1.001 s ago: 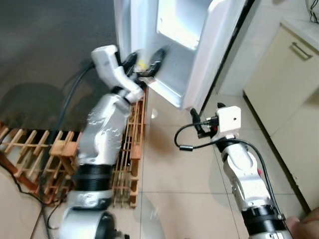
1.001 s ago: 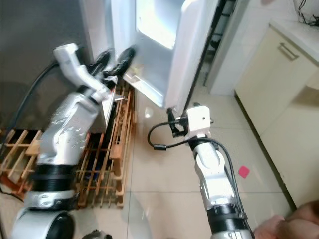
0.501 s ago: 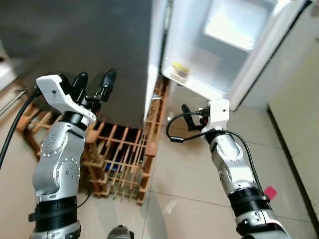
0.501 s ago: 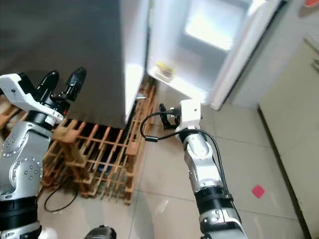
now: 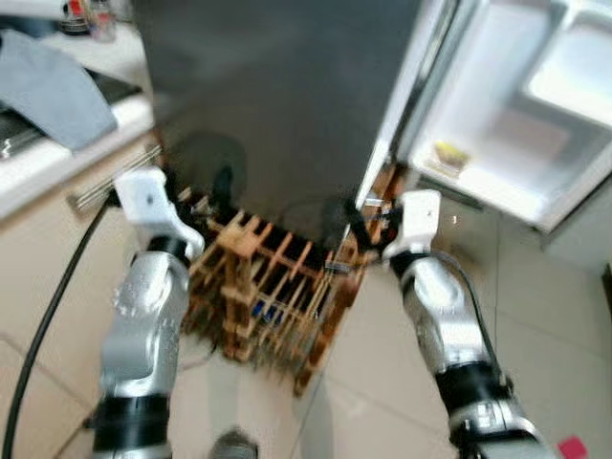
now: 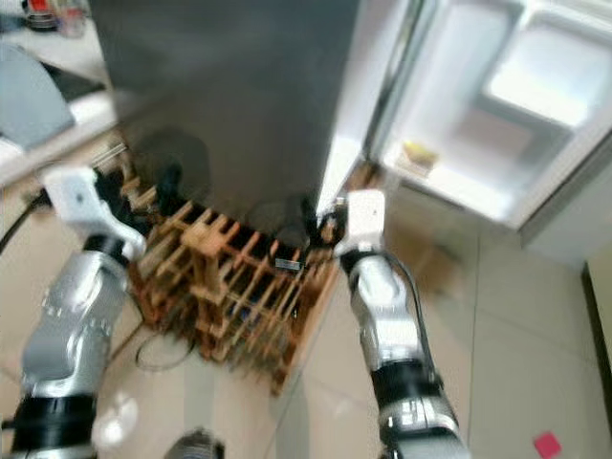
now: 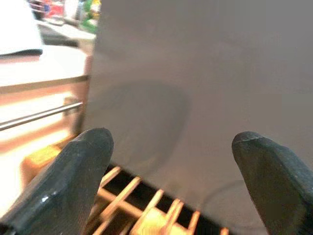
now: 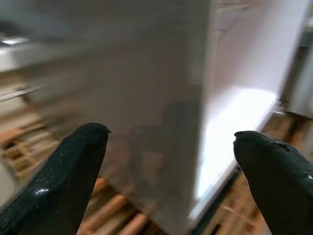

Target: Restocking fridge

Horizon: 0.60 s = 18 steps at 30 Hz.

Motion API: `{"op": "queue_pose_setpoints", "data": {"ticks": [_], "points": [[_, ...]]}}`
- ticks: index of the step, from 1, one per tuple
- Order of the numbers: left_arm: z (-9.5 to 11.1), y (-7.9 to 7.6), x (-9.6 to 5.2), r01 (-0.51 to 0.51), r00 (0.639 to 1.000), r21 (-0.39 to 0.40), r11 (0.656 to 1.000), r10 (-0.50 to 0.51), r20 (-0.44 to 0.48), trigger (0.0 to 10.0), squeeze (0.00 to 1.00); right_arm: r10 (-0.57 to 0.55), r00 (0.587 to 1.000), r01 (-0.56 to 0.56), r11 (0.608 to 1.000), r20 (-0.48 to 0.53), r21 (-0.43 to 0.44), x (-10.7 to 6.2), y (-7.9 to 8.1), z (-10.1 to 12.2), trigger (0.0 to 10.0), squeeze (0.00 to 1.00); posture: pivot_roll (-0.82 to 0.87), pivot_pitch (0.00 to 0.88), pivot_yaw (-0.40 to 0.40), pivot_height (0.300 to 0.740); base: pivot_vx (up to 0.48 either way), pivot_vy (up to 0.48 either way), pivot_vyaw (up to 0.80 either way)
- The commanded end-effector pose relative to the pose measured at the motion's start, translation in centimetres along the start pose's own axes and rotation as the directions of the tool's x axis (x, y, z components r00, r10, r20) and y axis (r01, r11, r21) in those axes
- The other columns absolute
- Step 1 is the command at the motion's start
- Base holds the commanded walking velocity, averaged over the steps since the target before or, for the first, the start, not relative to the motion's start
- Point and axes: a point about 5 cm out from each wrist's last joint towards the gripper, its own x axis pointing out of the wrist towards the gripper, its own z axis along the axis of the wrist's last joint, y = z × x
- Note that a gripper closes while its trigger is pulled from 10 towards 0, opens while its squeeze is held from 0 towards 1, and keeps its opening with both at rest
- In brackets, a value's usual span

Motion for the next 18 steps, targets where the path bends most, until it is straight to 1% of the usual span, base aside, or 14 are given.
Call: {"op": "queue_pose_setpoints", "data": {"ticks": [1,2,3,4,9,11,12,14,16,18], "points": [[0.1,-1.5,0.1,0.031,0.999,0.022,0.999,-0.032,0.021,10.0,0.0,-0.017,1.0,0.017,1.0,0.007,0.007,-0.2,-0.9,0.5,10.0,0.0,0.13,0.0,-0.131,0.74,0.0,0.0,0.62],[0.1,-1.5,0.1,0.031,0.999,0.022,0.999,-0.032,0.021,10.0,0.0,-0.017,1.0,0.017,1.0,0.007,0.007,-0.2,-0.9,0.5,10.0,0.0,0.13,0.0,-0.131,0.74,0.0,0.0,0.62],[-0.1,-2.1,0.0,0.041,0.999,0.028,0.999,-0.041,0.021,10.0,0.0,-0.001,1.0,0.001,1.0,0.002,0.005,-0.4,-1.0,0.3,10.0,0.0,0.13,0.0,-0.13,0.74,0.0,0.0,0.61],[-0.1,-2.2,0.0,0.045,0.999,0.026,0.999,-0.046,0.021,10.0,0.0,0.004,1.0,-0.004,1.0,-0.004,0.004,-0.4,-1.0,0.2,10.0,0.0,0.13,0.0,-0.131,0.74,0.0,0.0,0.6],[-0.5,-2.0,-0.3,0.035,0.999,0.025,0.999,-0.035,0.006,10.0,0.0,0.006,0.999,-0.005,1.0,-0.031,0.03,-0.4,-1.0,-0.3,10.0,0.0,0.13,0.0,-0.131,0.74,0.0,0.0,0.6],[-1.0,-1.6,-0.5,0.003,1.0,-0.004,1.0,-0.003,-0.013,10.0,0.0,0.021,0.999,-0.019,0.999,-0.036,0.042,-0.2,-0.5,-0.5,10.0,0.0,0.13,0.0,-0.121,0.74,0.0,0.0,0.59],[-1.1,-1.6,-0.5,-0.004,1.0,0.001,1.0,0.004,-0.016,10.0,0.0,0.03,0.999,-0.029,0.999,-0.034,0.038,-0.1,-0.3,-0.4,10.0,0.0,0.13,0.0,-0.119,0.74,0.0,0.0,0.59],[-1.3,-1.9,-0.4,-0.015,1.0,0.028,1.0,0.015,-0.015,10.0,0.0,0.052,0.999,-0.052,0.999,-0.016,0.015,0.3,0.1,0.0,10.0,0.0,0.12,0.0,-0.114,0.74,0.0,0.0,0.58],[-1.5,-2.0,-0.2,-0.024,0.999,0.061,0.998,0.026,-0.023,10.0,0.0,0.047,0.999,-0.047,0.999,-0.011,0.003,0.4,-0.1,0.2,10.0,0.0,0.12,0.0,-0.114,0.74,0.0,0.0,0.58],[-1.8,-2.3,0.3,-0.03,0.998,0.142,0.989,0.036,-0.044,10.0,0.0,-0.003,1.0,0.003,0.998,-0.01,-0.068,0.3,-1.0,0.2,10.0,0.0,0.12,0.0,-0.108,0.74,0.0,0.0,0.58]]}}
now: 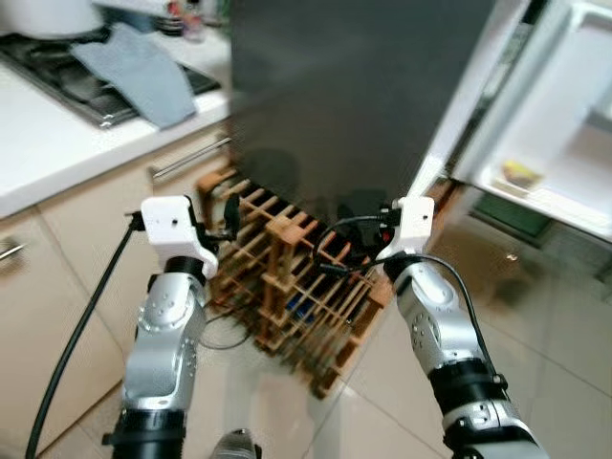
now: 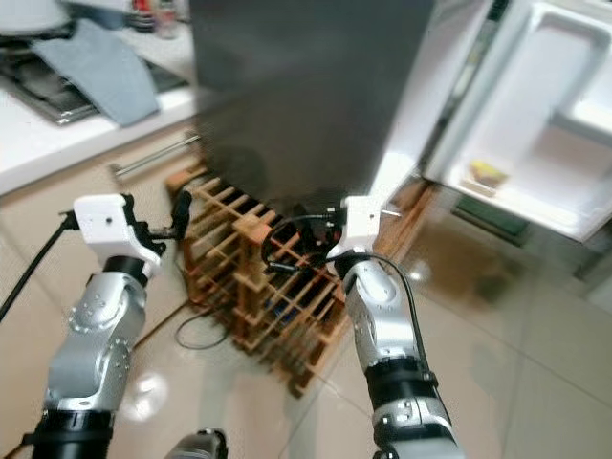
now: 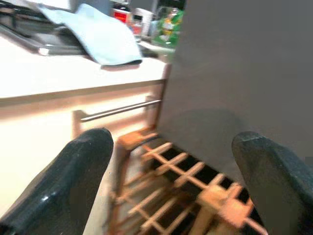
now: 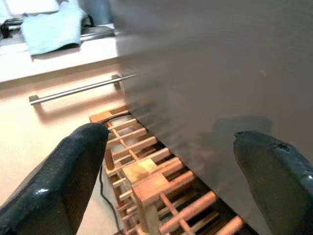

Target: Restocking fridge

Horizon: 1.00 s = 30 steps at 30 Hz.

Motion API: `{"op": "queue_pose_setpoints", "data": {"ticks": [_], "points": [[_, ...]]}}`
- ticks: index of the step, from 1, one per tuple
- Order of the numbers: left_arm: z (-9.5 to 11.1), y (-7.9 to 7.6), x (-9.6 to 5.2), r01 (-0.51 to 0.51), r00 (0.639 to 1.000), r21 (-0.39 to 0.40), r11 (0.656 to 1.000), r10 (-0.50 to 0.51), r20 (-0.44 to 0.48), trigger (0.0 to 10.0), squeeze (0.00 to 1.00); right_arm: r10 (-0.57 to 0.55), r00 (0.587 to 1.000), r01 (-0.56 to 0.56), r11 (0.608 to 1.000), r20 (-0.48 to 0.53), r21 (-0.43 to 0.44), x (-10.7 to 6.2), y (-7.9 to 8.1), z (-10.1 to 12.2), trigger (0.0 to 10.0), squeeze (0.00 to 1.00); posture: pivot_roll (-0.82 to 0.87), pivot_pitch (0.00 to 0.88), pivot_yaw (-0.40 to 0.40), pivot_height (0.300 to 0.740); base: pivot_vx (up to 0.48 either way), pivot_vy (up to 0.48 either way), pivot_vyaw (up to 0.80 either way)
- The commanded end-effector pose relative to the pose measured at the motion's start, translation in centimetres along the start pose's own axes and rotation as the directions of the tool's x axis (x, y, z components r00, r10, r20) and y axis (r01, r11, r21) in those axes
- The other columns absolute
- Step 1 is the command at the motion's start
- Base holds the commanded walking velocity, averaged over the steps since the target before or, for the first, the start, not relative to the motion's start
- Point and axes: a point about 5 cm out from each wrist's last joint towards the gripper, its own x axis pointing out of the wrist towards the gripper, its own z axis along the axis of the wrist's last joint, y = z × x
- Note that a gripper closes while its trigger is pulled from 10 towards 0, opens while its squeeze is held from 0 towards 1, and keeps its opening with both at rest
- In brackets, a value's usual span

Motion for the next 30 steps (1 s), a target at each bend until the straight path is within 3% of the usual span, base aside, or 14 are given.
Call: {"op": "queue_pose_setpoints", "data": {"ticks": [1,3,4,11,17,18,22,30], "points": [[-0.1,-0.4,0.7,0.001,1.0,0.096,0.995,0.0,-0.013,10.0,0.0,-0.046,0.999,0.047,0.997,0.018,-0.065,0.0,-0.9,0.5,10.0,0.0,0.12,0.0,-0.105,0.74,0.0,0.0,0.58],[0.0,-0.5,1.3,0.003,1.0,0.219,0.976,-0.003,0.0,10.0,0.0,-0.066,0.998,0.066,0.994,0.006,-0.084,-0.4,-1.2,-0.1,10.0,0.0,0.11,0.0,-0.098,0.74,0.0,0.0,0.58],[0.2,-0.5,1.6,0.001,1.0,0.244,0.97,-0.003,0.009,10.0,0.0,-0.068,0.998,0.068,0.994,0.0,-0.087,-0.6,-1.2,-0.4,10.0,0.0,0.11,0.0,-0.097,0.74,0.0,0.0,0.59],[0.7,-0.1,2.6,-0.013,1.0,0.19,0.982,0.013,0.0,10.0,0.0,-0.049,0.999,0.049,0.993,0.009,-0.109,-0.8,-0.5,-0.7,10.0,0.0,0.08,0.0,-0.062,0.74,0.0,0.0,0.58],[0.3,-1.0,3.2,0.004,1.0,0.162,0.987,-0.003,-0.005,10.0,0.0,-0.092,0.995,0.095,0.991,0.034,-0.097,-0.7,-1.3,-0.3,10.0,0.0,0.08,0.0,-0.066,0.74,0.0,0.0,0.59],[1.1,-1.4,3.7,0.008,1.0,0.153,0.988,-0.012,0.024,10.0,0.0,-0.087,0.996,0.089,0.992,0.029,-0.089,-0.5,-1.3,-0.2,10.0,0.0,0.1,0.0,-0.084,0.74,0.0,0.0,0.58],[2.3,-1.7,4.1,0.016,0.995,0.222,0.975,-0.037,0.09,10.0,0.0,-0.015,0.999,0.02,0.992,0.038,-0.127,0.4,0.0,0.3,10.0,0.0,0.1,0.0,-0.081,0.74,0.0,0.0,0.58],[0.9,-0.5,3.4,-0.009,1.0,0.201,0.979,0.006,0.013,10.0,0.0,-0.018,0.999,0.023,0.996,0.047,-0.088,0.7,0.0,0.5,10.0,0.0,0.11,0.0,-0.074,0.74,0.0,0.0,0.59]]}}
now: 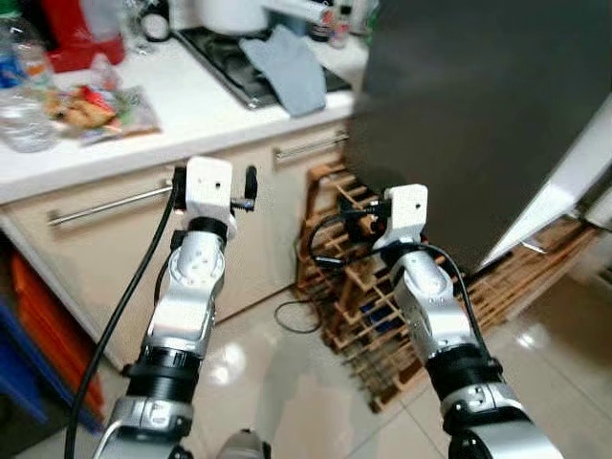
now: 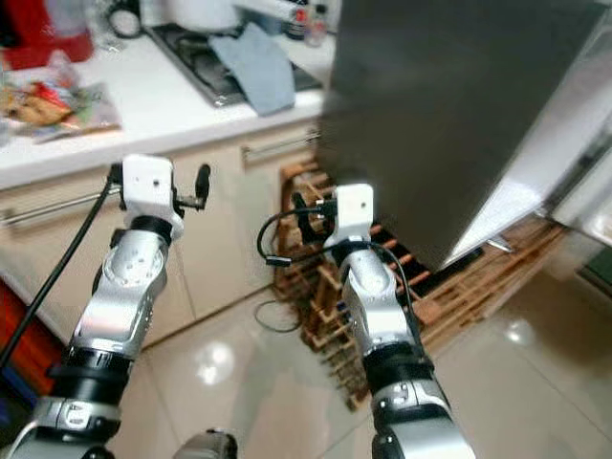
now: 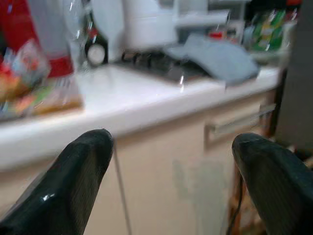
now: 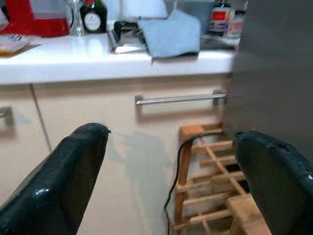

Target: Restocking fridge

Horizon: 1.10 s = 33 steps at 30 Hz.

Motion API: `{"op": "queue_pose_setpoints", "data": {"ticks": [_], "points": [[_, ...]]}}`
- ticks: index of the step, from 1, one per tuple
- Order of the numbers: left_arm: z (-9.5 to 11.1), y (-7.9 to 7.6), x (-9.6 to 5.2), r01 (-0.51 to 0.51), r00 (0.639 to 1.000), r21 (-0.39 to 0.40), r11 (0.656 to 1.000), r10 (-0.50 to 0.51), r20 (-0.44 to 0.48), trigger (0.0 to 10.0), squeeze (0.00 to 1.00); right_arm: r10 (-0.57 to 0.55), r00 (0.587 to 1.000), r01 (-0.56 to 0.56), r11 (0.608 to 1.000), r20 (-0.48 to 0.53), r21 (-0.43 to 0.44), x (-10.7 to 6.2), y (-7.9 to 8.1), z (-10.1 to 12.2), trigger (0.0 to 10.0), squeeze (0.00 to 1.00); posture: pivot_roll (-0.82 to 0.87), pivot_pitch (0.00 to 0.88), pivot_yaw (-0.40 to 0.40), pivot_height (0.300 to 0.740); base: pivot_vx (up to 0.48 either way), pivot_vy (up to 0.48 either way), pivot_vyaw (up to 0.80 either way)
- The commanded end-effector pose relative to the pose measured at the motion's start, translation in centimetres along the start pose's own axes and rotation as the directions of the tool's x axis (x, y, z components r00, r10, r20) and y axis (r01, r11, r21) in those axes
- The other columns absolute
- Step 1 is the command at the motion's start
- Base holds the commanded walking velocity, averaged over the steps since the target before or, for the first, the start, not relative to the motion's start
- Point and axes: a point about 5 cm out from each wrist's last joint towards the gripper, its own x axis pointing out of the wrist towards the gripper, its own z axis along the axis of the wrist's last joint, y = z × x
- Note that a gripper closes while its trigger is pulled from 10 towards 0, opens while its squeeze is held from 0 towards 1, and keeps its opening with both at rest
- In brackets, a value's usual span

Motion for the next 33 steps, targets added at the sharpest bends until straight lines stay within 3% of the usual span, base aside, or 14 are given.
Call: {"op": "queue_pose_setpoints", "data": {"ticks": [1,5,10,11,14,17,18,20,23,25,26,29,33], "points": [[-1.0,0.4,-0.2,-0.02,0.997,-0.002,1.0,0.02,-0.068,10.0,0.0,-0.011,1.0,0.011,1.0,-0.002,0.012,-0.2,-0.4,-0.1,10.0,0.0,0.11,0.0,-0.077,0.74,0.0,0.0,0.59],[-2.4,1.0,-0.5,-0.085,0.984,-0.049,0.995,0.077,-0.158,10.0,0.0,-0.033,0.999,0.033,0.999,-0.008,0.02,-0.6,-0.9,-0.4,10.0,0.0,0.1,0.0,-0.079,0.74,0.0,0.0,0.59],[-2.5,2.8,-2.1,-0.127,0.985,0.031,0.991,0.13,-0.115,10.0,0.0,-0.079,0.997,0.079,0.997,0.012,0.014,-1.4,-2.0,-0.3,10.0,0.0,0.08,0.0,-0.079,0.74,0.0,0.0,0.58],[-2.5,3.3,-3.0,-0.154,0.981,0.038,0.987,0.158,-0.112,10.0,0.0,-0.102,0.995,0.102,0.995,0.014,0.013,-1.7,-2.6,-0.2,10.0,0.0,0.08,0.0,-0.078,0.74,0.0,0.0,0.59],[-2.1,3.9,-4.0,-0.205,0.974,0.003,0.979,0.205,-0.098,10.0,0.0,-0.152,0.988,0.153,0.988,0.008,-0.013,-2.1,-3.5,-0.3,10.0,0.01,0.08,0.0,-0.079,0.74,0.0,0.0,0.58],[-1.5,4.3,-4.9,-0.239,0.968,0.018,0.971,0.24,-0.071,10.0,0.0,-0.25,0.968,0.233,0.936,-0.035,-0.265,-3.1,-5.4,-0.9,10.0,0.02,0.07,0.0,-0.082,0.74,0.0,0.0,0.56],[-1.2,4.4,-5.1,-0.241,0.968,0.023,0.97,0.242,-0.061,10.0,0.0,-0.257,0.966,0.237,0.928,-0.031,-0.289,-3.4,-5.6,-0.9,10.0,0.03,0.06,0.0,-0.086,0.74,0.0,0.0,0.54],[-0.9,4.0,-5.3,-0.22,0.975,0.012,0.975,0.22,-0.043,10.0,0.0,-0.231,0.973,0.216,0.934,-0.019,-0.283,-3.7,-5.6,-0.9,10.0,0.04,0.06,0.0,-0.09,0.74,0.0,0.0,0.54],[-0.5,3.2,-4.9,-0.19,0.981,0.013,0.982,0.19,-0.027,10.0,0.0,-0.171,0.985,0.165,0.965,-0.012,-0.205,-3.7,-4.9,-0.6,10.0,0.15,0.06,0.0,-0.092,0.74,0.0,0.0,0.54],[-0.4,3.0,-4.8,-0.182,0.983,0.007,0.983,0.182,-0.023,10.0,0.0,-0.161,0.987,0.157,0.969,-0.005,-0.188,-3.7,-4.8,-0.5,10.0,0.15,0.04,0.0,-0.095,0.74,0.0,0.0,0.54],[0.2,2.3,-4.6,-0.124,0.992,-0.017,0.992,0.124,0.01,10.0,0.0,-0.157,0.988,0.155,0.975,0.001,-0.162,-3.6,-4.6,-0.4,10.0,0.17,0.04,0.0,-0.092,0.74,0.0,0.0,0.53],[2.2,0.9,-3.4,-0.059,0.993,0.055,0.997,0.053,0.109,10.0,0.0,-0.17,0.986,0.169,0.983,-0.004,-0.076,-3.5,-4.6,-0.3,10.0,0.17,0.03,0.0,-0.09,0.74,0.0,0.0,0.53],[3.0,0.2,-2.6,-0.011,0.991,0.067,0.998,0.002,0.135,10.0,0.0,-0.171,0.985,0.171,0.983,0.007,-0.066,-3.5,-4.5,0.0,10.0,0.11,0.02,0.0,-0.082,0.74,0.0,0.0,0.4]]}}
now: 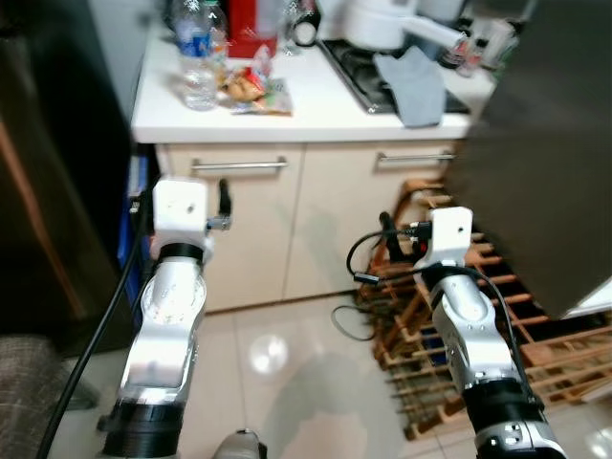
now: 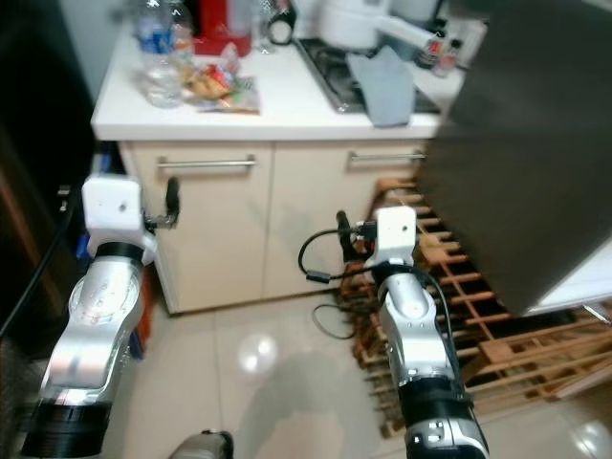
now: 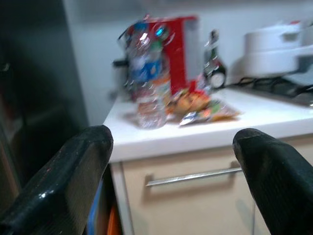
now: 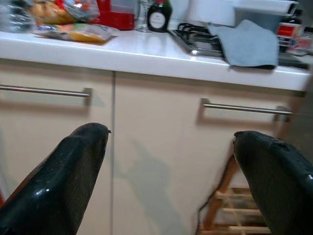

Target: Restocking fridge

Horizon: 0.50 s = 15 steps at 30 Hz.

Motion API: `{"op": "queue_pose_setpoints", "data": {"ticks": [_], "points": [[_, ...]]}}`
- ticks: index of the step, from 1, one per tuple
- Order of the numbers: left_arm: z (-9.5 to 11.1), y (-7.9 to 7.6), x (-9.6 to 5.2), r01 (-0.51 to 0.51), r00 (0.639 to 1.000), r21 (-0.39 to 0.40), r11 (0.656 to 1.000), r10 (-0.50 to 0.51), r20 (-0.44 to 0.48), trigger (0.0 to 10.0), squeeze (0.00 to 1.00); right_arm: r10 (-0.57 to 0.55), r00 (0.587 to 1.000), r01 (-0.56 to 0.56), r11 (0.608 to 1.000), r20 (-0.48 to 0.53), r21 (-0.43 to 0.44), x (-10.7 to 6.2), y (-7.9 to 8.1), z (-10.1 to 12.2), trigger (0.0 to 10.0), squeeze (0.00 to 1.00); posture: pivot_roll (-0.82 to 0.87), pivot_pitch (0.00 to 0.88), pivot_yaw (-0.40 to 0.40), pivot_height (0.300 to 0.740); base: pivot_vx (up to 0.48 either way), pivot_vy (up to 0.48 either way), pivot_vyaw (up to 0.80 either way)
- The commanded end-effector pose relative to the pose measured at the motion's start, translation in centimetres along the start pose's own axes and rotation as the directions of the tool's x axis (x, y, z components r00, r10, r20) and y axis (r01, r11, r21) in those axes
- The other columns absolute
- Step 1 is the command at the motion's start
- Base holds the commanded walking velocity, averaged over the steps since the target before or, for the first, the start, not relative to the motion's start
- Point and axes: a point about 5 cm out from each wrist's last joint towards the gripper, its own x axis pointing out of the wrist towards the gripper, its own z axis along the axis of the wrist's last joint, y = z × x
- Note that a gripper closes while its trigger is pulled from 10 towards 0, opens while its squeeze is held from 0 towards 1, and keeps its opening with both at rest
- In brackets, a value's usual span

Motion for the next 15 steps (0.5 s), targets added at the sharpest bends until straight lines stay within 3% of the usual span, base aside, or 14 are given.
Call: {"op": "queue_pose_setpoints", "data": {"ticks": [1,2,7,11,15], "points": [[-0.1,-0.9,0.2,0.054,0.998,-0.031,0.998,-0.055,-0.009,10.0,0.0,-0.015,0.999,0.014,1.0,0.033,0.013,0.1,-0.4,0.9,10.0,0.08,0.03,0.0,-0.073,0.74,0.0,0.0,0.0],[0.4,-1.3,0.5,0.064,0.998,-0.061,0.996,-0.064,0.002,10.0,0.0,-0.008,0.999,0.007,1.0,0.05,0.02,0.2,-0.1,1.1,10.0,0.08,0.03,0.0,-0.07,0.74,0.277,0.0,0.0],[0.7,-1.5,1.1,0.039,0.999,-0.038,0.999,-0.039,0.013,10.0,0.0,-0.005,0.998,0.003,0.999,0.068,0.041,0.5,0.4,1.5,10.0,0.08,0.03,0.0,-0.061,0.74,0.439,0.0,0.0],[1.4,-1.8,1.9,0.045,0.998,-0.037,0.998,-0.044,0.04,10.0,0.0,0.003,0.998,-0.005,0.999,0.068,0.033,0.8,0.9,1.6,10.0,0.11,0.02,0.0,-0.055,0.74,0.48,0.0,0.75],[2.0,-1.5,2.5,0.046,0.996,-0.018,0.999,-0.045,0.074,10.0,0.0,0.018,0.997,-0.018,1.0,0.078,0.008,1.0,1.2,1.9,10.0,0.09,0.02,0.0,-0.052,0.74,0.48,0.0,0.0]]}}
